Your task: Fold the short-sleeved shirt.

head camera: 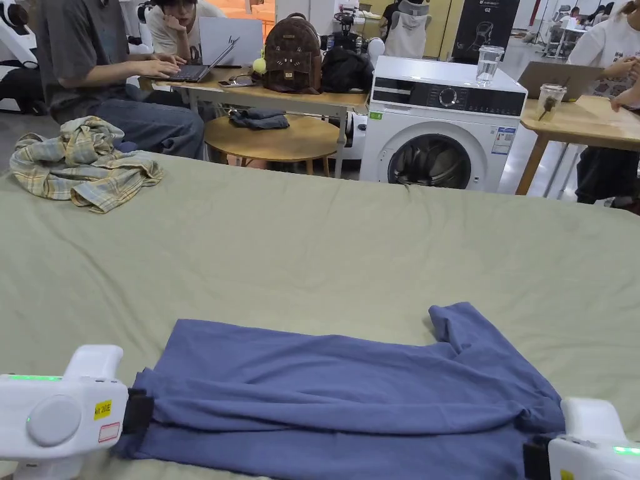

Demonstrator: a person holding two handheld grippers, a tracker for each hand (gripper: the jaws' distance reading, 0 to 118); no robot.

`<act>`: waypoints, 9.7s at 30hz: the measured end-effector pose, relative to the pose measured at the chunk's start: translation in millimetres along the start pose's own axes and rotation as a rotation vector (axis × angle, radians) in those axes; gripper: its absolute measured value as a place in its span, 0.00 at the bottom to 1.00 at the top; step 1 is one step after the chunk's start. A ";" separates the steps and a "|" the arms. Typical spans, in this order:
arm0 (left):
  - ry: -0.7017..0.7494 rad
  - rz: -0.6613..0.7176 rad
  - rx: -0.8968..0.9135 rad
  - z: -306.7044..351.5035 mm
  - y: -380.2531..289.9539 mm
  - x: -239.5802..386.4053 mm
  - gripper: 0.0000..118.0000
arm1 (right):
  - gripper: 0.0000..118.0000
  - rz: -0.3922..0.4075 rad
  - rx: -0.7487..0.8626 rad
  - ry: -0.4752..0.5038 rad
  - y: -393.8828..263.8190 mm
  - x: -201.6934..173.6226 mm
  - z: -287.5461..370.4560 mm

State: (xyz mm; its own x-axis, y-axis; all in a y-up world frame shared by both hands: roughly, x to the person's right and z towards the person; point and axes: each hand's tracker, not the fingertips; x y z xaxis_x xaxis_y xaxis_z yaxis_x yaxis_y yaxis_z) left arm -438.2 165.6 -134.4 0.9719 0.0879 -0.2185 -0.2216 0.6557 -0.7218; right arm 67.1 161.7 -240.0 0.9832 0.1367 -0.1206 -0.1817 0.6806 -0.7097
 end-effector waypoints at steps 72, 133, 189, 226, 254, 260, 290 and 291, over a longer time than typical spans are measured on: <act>-0.046 -0.060 -0.075 -124.4 144.2 -3.6 0.00 | 0.41 0.000 -0.264 0.122 179.6 27.9 -232.8; -0.092 -0.036 -0.180 -34.3 4.3 -28.5 0.00 | 0.00 0.107 -0.243 0.016 -28.6 40.0 -37.6; -0.556 0.289 -0.276 -67.8 37.5 -146.1 0.53 | 0.00 0.023 0.535 0.201 51.7 -155.7 17.9; -0.627 0.427 -0.163 -14.2 20.8 -145.3 0.09 | 0.00 0.039 0.487 0.218 50.4 -143.4 14.5; -0.652 0.214 -0.369 -46.9 61.4 60.8 0.09 | 0.00 0.035 0.480 0.226 41.0 -134.8 22.5; -0.490 0.129 -0.514 -95.9 42.2 109.4 0.09 | 0.00 0.028 0.462 0.207 38.4 -123.5 19.0; -0.727 0.148 -0.431 -82.3 27.8 111.1 0.08 | 0.00 0.011 0.427 0.211 27.6 -116.7 14.9; -0.771 0.165 -0.430 -86.0 24.0 117.5 0.08 | 0.00 0.013 0.424 0.210 27.3 -116.5 14.5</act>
State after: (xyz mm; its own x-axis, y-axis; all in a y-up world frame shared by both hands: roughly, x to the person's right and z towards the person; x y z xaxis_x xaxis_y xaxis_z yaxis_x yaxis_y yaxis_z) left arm -336.1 127.2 -233.9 0.6743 0.7368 0.0491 -0.2232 0.2668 -0.9375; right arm -52.7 174.8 -235.2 0.9546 0.0280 -0.2965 -0.1407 0.9199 -0.3662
